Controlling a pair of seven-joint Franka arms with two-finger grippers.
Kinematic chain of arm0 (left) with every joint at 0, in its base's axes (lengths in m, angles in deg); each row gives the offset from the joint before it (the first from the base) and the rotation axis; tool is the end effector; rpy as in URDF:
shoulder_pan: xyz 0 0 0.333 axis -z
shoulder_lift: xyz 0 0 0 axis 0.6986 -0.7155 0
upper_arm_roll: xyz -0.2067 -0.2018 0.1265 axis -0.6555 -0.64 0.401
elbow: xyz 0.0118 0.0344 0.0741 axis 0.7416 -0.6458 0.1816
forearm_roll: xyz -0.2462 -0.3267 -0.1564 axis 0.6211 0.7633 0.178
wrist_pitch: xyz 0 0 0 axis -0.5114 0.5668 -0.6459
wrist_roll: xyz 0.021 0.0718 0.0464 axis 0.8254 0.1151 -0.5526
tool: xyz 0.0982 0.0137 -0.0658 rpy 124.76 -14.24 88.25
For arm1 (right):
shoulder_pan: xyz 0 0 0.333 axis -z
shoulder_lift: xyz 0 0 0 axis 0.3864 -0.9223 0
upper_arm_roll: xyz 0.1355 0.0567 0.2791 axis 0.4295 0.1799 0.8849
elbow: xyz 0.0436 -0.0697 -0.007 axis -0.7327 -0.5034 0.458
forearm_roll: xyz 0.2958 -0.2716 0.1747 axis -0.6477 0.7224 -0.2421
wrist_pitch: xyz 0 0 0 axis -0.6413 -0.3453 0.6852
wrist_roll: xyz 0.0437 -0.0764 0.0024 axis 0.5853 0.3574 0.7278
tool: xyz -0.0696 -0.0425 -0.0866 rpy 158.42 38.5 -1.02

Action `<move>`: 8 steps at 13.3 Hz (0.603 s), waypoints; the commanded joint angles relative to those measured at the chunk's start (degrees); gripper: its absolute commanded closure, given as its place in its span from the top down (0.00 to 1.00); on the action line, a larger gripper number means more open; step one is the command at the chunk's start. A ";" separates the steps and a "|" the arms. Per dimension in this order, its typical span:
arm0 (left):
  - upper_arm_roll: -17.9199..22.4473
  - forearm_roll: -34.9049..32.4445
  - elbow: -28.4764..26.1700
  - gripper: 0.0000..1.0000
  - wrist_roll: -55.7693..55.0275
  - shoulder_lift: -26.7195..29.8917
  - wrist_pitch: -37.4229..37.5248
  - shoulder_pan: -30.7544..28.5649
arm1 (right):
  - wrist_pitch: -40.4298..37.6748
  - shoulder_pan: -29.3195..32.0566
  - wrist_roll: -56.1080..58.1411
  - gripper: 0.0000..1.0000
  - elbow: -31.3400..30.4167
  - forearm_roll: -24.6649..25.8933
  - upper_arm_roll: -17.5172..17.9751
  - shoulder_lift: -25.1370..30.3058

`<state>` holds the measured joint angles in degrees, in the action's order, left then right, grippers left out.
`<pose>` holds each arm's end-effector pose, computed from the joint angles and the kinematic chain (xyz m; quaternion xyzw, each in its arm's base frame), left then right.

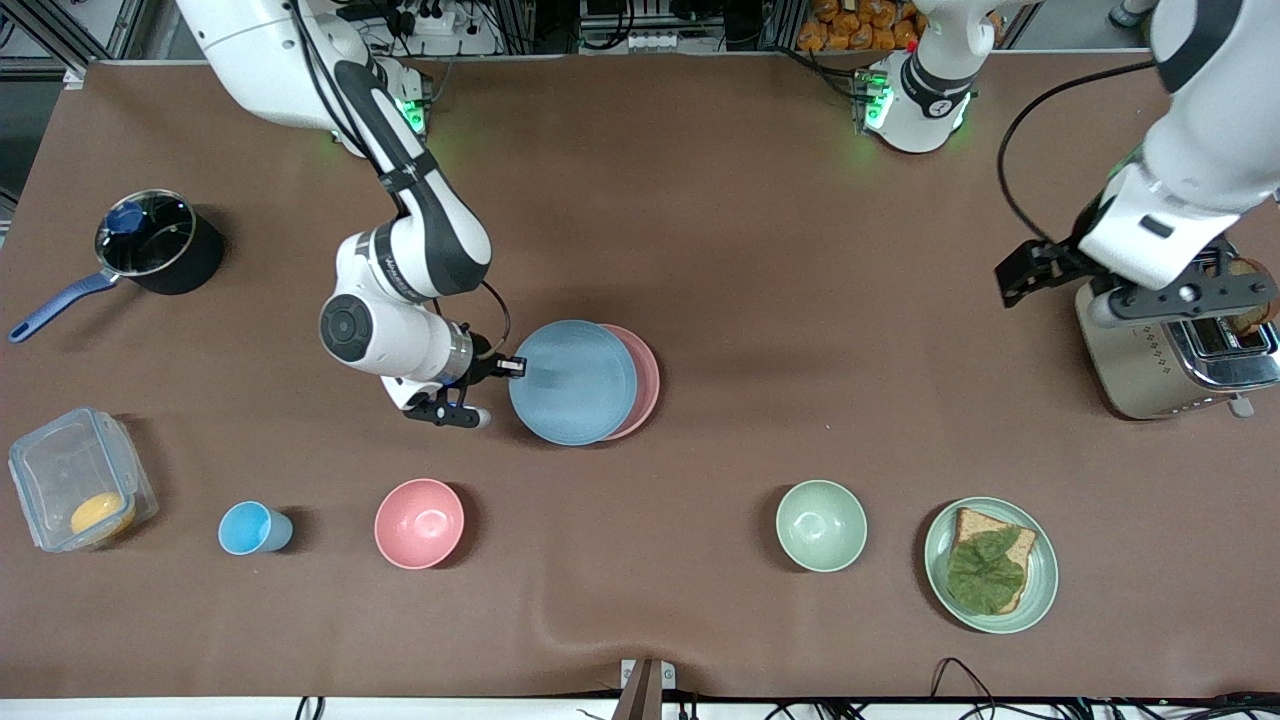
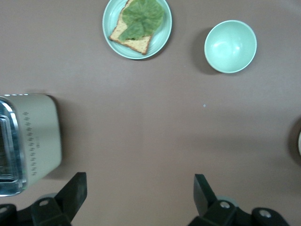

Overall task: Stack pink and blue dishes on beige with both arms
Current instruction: 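Lower the blue plate onto the pink plate and open the right gripper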

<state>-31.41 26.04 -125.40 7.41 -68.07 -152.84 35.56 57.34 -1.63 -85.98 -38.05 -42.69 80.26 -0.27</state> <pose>0.6042 -0.1082 0.5915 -0.9991 -0.0279 -0.0113 0.0311 0.5958 0.2949 0.2047 -0.9802 0.0963 0.1004 0.1411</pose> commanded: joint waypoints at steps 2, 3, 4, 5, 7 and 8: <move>7.85 1.53 -0.32 1.00 2.93 3.38 3.93 4.62 | 0.55 -1.92 -2.20 0.00 1.24 -1.50 -0.79 -0.72; 7.94 1.53 -0.32 1.00 3.02 3.56 4.47 4.53 | 0.64 -2.01 -3.16 0.00 1.33 -1.50 -0.79 -0.81; 8.03 1.62 -0.24 1.00 3.02 3.56 5.17 4.62 | 0.99 -2.27 -3.52 0.00 1.33 -1.50 -0.79 -0.81; 8.03 2.49 -0.24 1.00 2.93 3.65 5.35 4.53 | 1.08 -2.62 -3.70 0.00 1.33 -1.58 -0.79 -0.81; 9.25 3.12 -0.24 1.00 3.10 4.26 5.35 5.06 | 1.16 -3.23 -4.49 0.00 1.33 -1.67 -0.71 -0.81; 9.95 3.20 -0.24 1.00 3.19 4.26 5.35 5.76 | 1.43 -3.67 -4.49 0.00 1.33 -1.93 -0.79 -0.89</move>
<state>-23.46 27.99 -125.37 9.65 -65.11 -148.38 40.01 58.29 -3.53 -89.49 -37.85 -42.86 80.26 -0.42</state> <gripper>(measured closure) 0.000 0.943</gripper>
